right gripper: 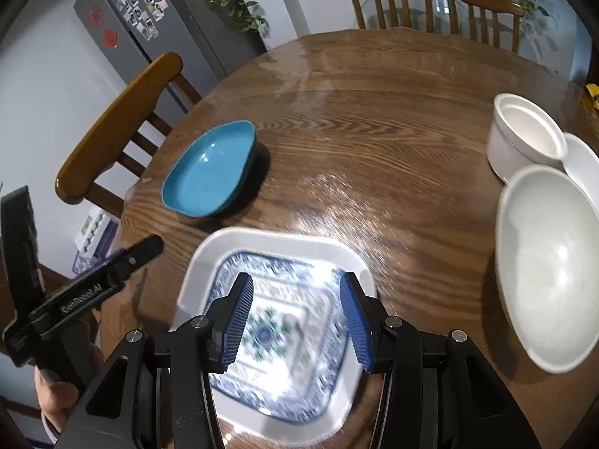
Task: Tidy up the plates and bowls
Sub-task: 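Withdraw both tools and move them to the rim of the blue plate, then close the left tool on the blue plate rim while the right tool closes beside it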
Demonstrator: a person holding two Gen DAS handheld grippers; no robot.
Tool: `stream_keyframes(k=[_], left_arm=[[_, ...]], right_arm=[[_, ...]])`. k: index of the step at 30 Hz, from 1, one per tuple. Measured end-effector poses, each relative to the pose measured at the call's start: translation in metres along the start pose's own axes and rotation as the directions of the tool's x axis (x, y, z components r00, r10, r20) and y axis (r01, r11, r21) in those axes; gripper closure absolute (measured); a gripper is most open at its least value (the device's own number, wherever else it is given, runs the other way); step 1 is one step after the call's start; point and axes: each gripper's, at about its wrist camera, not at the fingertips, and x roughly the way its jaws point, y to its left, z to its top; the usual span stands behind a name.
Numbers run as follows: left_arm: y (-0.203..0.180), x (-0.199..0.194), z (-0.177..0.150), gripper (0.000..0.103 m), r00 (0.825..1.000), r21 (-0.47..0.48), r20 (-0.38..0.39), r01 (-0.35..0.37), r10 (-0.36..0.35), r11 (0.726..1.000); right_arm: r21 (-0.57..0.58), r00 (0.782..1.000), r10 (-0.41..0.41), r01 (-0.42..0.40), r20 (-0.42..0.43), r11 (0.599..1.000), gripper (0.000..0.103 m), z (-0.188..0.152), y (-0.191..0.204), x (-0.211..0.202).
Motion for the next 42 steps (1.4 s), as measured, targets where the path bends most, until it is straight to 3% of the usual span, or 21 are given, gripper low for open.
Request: stream_keyframes(k=[6, 11, 18, 26, 30, 34, 36, 38, 42], left_arm=[[0.002, -0.005, 0.012, 0.019, 0.999, -0.041, 0.046, 0.008, -0.006, 0.999], [-0.013, -0.007, 0.031, 0.019, 0.998, -0.009, 0.062, -0.011, 0.012, 1.000], [-0.017, 0.020, 0.064, 0.019, 0.994, -0.001, 0.027, -0.106, 0.106, 0.994], [0.006, 0.060, 0.082, 0.021, 0.986, -0.019, -0.115, -0.125, 0.122, 0.992], [0.012, 0.058, 0.081, 0.022, 0.986, 0.015, -0.120, -0.118, 0.119, 0.993], [0.010, 0.057, 0.076, 0.033, 0.984, 0.081, -0.118, -0.124, 0.133, 0.989], [0.006, 0.057, 0.073, 0.061, 0.986, 0.109, -0.126, -0.098, 0.112, 0.989], [-0.003, 0.061, 0.073, 0.074, 0.986, 0.127, -0.145, -0.065, 0.083, 0.990], [-0.007, 0.063, 0.071, 0.075, 0.985, 0.156, -0.137, -0.085, 0.107, 0.984]], right_arm=[[0.008, 1.000, 0.026, -0.026, -0.006, 1.000, 0.054, 0.025, 0.015, 0.017], [-0.017, 1.000, 0.024, -0.025, -0.018, 1.000, 0.054, 0.041, 0.024, 0.030], [0.044, 0.997, 0.057, -0.055, -0.048, 0.997, 0.054, 0.069, 0.025, 0.060], [0.053, 0.995, 0.042, -0.037, -0.095, 0.998, 0.054, 0.087, 0.028, 0.098], [0.032, 0.992, 0.046, -0.043, -0.121, 0.999, 0.054, 0.086, 0.035, 0.111], [0.019, 0.992, 0.040, -0.038, -0.120, 0.999, 0.054, 0.087, 0.041, 0.116], [0.020, 0.992, 0.040, -0.038, -0.122, 0.999, 0.059, 0.088, 0.044, 0.118], [0.009, 0.991, 0.036, -0.035, -0.127, 0.999, 0.071, 0.088, 0.047, 0.120], [0.004, 0.992, -0.005, 0.005, -0.124, 1.000, 0.082, 0.088, 0.047, 0.121]])
